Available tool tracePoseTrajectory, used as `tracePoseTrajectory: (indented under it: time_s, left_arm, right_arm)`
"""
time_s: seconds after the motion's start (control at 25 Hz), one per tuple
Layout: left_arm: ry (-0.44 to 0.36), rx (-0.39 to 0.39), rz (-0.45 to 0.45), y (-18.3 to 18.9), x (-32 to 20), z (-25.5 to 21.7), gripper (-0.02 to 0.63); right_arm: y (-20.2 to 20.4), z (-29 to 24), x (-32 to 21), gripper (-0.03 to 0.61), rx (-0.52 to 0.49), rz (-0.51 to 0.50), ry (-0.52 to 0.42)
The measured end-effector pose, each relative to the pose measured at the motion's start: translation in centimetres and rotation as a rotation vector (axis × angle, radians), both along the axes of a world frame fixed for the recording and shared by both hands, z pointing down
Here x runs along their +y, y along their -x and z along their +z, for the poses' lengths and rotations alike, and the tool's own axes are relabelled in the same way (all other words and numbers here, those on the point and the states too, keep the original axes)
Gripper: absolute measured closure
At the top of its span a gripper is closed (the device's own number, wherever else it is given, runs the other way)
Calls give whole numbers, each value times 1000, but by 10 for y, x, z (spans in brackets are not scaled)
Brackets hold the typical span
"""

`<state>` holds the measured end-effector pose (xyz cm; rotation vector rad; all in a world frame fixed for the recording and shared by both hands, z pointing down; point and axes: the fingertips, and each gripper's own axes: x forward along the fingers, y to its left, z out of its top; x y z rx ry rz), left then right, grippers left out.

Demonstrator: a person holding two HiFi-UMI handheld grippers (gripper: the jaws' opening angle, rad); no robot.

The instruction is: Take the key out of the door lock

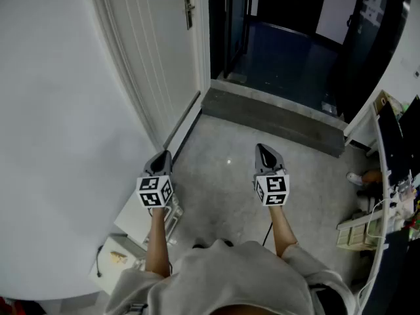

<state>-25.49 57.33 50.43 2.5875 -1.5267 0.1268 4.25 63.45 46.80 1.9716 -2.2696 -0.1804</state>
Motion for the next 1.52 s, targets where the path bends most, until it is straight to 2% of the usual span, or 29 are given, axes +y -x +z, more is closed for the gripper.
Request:
tracePoseTrajectory:
  time_s: [0.56,0.96,1.28,1.52]
  left_arm:
    - [-1,-12,-38,-57,10,1,595]
    - [45,-12,-33,-77,-8,27,595]
    - [57,-17,2,-93,-60,40,595]
    - [53,-12,22,-97,-133,44,595]
  right_arm:
    - [-58,-1,-13,555,-33,-49,-5]
    - [-69,15,-37,555,-35,-67,13]
    - [-72,26,-75,555,-38,-58,22]
    - [-67,31,-139,555,-25,-54,21]
